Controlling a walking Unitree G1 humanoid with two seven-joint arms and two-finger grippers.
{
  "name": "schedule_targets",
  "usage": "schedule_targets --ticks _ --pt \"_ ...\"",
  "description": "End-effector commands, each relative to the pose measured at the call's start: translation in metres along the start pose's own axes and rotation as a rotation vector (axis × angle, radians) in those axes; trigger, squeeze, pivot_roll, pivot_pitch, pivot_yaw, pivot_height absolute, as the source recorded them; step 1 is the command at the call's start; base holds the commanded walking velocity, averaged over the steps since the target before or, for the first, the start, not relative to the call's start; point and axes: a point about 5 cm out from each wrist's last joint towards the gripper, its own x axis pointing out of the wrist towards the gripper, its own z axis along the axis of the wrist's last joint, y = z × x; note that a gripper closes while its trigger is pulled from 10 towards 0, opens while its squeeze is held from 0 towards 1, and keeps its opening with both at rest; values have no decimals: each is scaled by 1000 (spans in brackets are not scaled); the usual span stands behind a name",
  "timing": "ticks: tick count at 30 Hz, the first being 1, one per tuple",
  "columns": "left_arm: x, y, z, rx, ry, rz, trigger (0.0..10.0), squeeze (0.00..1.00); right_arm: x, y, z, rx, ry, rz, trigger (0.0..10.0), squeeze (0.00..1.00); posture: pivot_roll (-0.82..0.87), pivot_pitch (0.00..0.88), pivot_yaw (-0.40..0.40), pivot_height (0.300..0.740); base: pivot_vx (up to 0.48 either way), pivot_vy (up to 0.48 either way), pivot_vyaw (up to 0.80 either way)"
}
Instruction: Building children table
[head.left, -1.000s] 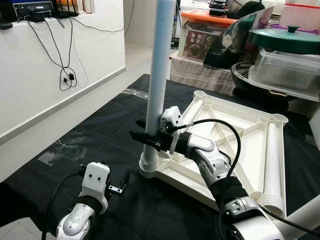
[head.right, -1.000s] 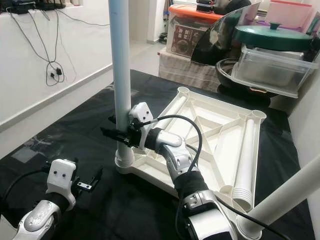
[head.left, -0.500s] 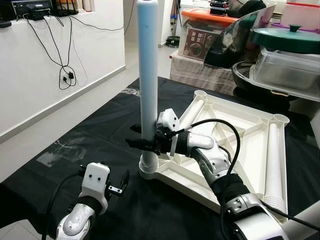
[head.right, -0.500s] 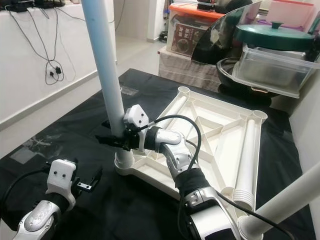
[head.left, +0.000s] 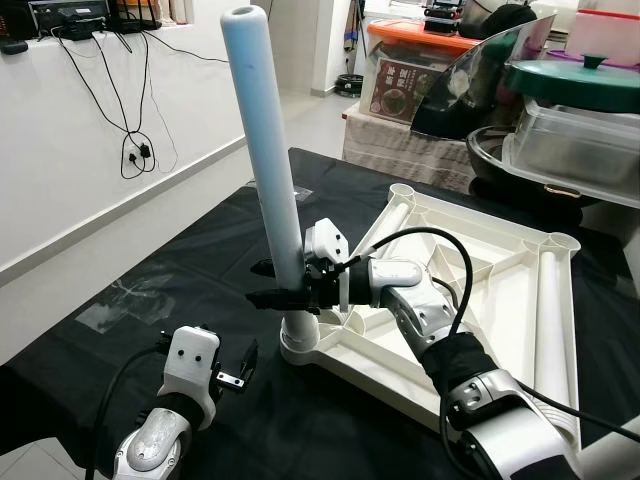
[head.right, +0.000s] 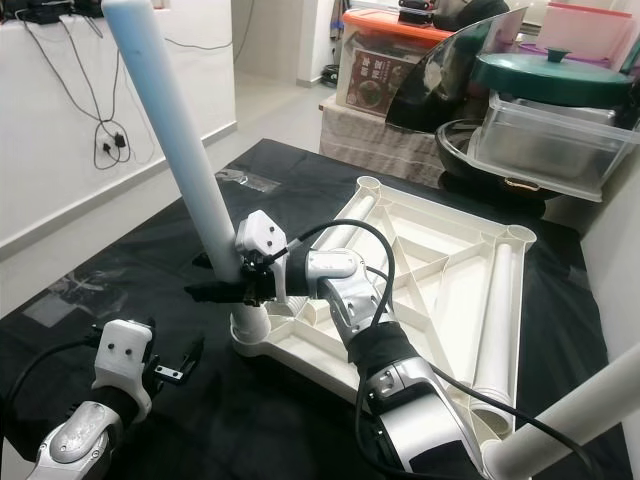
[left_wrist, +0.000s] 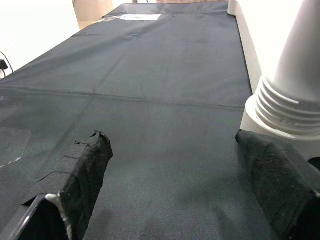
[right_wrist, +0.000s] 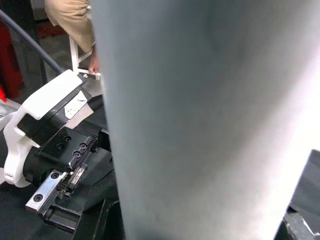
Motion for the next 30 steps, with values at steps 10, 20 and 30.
schedule_targets --ticks 10,20,30 --pt "1 -4 -2 -4 3 -5 10000 0 -2 4 -19 98 75 56 10000 0 105 0 -111 740 0 0 0" --pt "1 -4 -3 -3 5 -10 10000 0 1 1 -9 52 108 91 10000 0 105 0 -109 740 0 0 0" --pt "1 -6 -4 -8 6 -7 10000 0 5 -1 -12 42 172 64 10000 0 104 0 -113 740 0 0 0"
